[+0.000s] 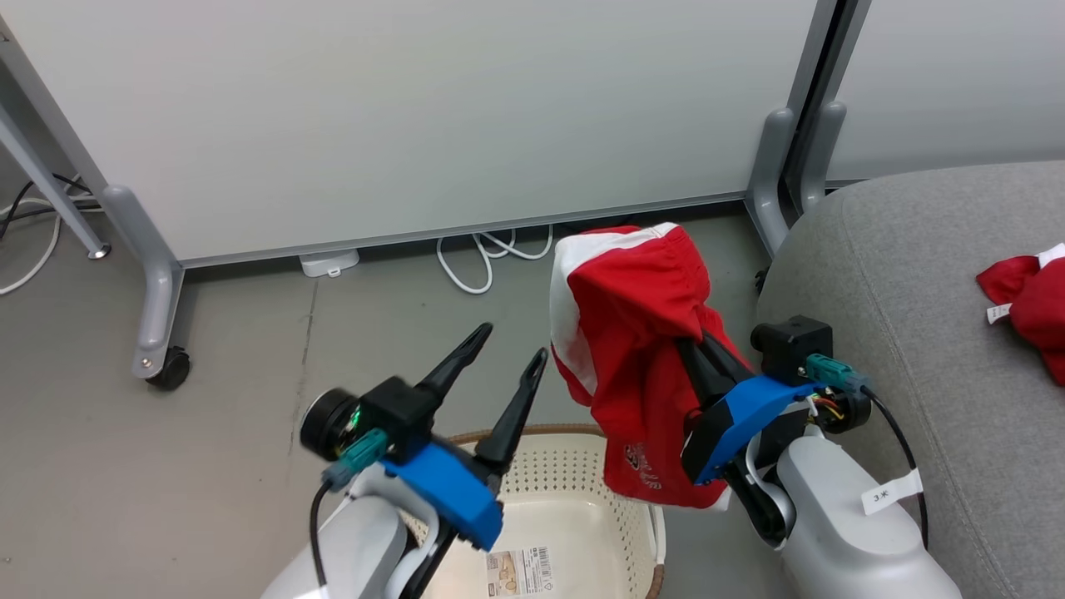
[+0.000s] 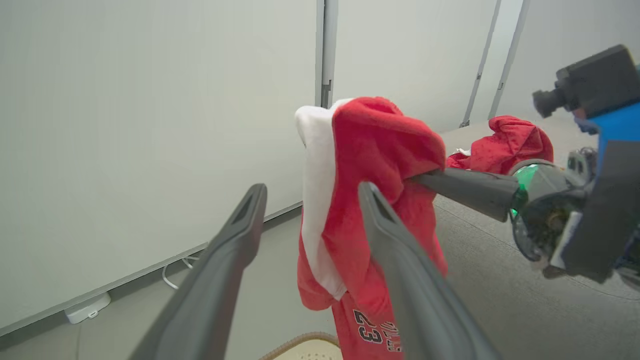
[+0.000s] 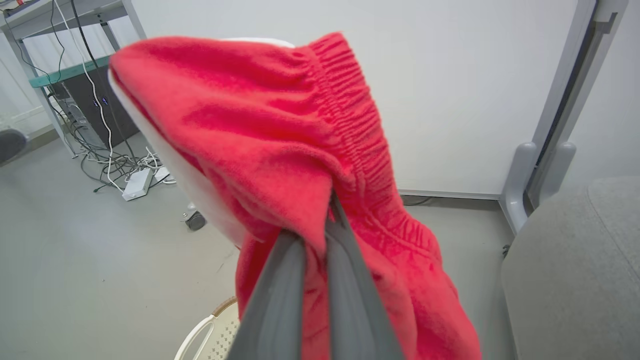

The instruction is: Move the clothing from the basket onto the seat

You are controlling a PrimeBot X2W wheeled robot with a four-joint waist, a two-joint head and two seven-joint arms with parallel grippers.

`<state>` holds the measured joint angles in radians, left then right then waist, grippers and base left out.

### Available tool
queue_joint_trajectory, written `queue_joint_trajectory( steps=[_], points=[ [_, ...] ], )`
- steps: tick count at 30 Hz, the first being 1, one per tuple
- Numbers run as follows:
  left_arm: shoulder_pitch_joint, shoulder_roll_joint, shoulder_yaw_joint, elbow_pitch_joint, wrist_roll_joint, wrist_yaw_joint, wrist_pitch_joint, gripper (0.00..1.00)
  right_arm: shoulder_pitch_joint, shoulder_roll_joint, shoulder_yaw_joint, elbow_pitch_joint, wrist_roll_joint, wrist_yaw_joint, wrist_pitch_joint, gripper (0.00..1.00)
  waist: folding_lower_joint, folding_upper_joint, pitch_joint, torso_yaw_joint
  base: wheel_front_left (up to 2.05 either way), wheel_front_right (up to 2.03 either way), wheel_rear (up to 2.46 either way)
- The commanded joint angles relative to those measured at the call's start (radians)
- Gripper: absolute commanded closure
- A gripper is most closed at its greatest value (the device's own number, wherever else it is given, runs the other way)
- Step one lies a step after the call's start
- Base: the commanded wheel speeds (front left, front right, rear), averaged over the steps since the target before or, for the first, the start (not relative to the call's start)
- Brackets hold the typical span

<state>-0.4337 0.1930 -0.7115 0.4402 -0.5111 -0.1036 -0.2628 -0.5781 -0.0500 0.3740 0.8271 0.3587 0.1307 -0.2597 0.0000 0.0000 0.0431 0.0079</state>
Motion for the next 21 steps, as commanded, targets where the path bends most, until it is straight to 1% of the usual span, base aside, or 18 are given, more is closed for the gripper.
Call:
queue_joint_trajectory(
  steps=[1,5,12,17,21],
  points=[
    [0.024,0.005,0.022,-0.010,0.014,-0.002,-0.003,0.00,0.012,-0.001,-0.008,-0.008,-0.006,0.000,-0.006,1.00,0.0000,0.0000,0.002,0.003,0.00,0.00,0.00],
    [0.105,0.002,0.107,-0.044,0.067,-0.010,-0.003,0.00,0.022,-0.001,-0.030,-0.026,-0.023,0.000,-0.007,1.00,0.0000,0.0000,0.008,0.008,0.00,0.00,0.00],
    [0.198,-0.011,0.215,-0.070,0.124,-0.024,-0.003,0.00,0.034,-0.001,-0.050,-0.047,-0.036,0.000,-0.007,1.00,0.0000,0.0000,0.015,0.008,0.00,0.00,0.00],
    [0.227,-0.023,0.257,-0.077,0.150,-0.029,-0.003,0.00,0.042,-0.001,-0.060,-0.054,-0.042,0.000,-0.007,1.00,0.0000,0.0000,0.020,0.007,0.00,0.00,0.00],
    [0.237,-0.028,0.266,-0.081,0.158,-0.030,-0.003,0.00,0.042,-0.001,-0.062,-0.060,-0.044,0.000,-0.004,1.00,0.0000,0.0000,0.024,-0.004,0.00,0.00,0.00]
  ],
)
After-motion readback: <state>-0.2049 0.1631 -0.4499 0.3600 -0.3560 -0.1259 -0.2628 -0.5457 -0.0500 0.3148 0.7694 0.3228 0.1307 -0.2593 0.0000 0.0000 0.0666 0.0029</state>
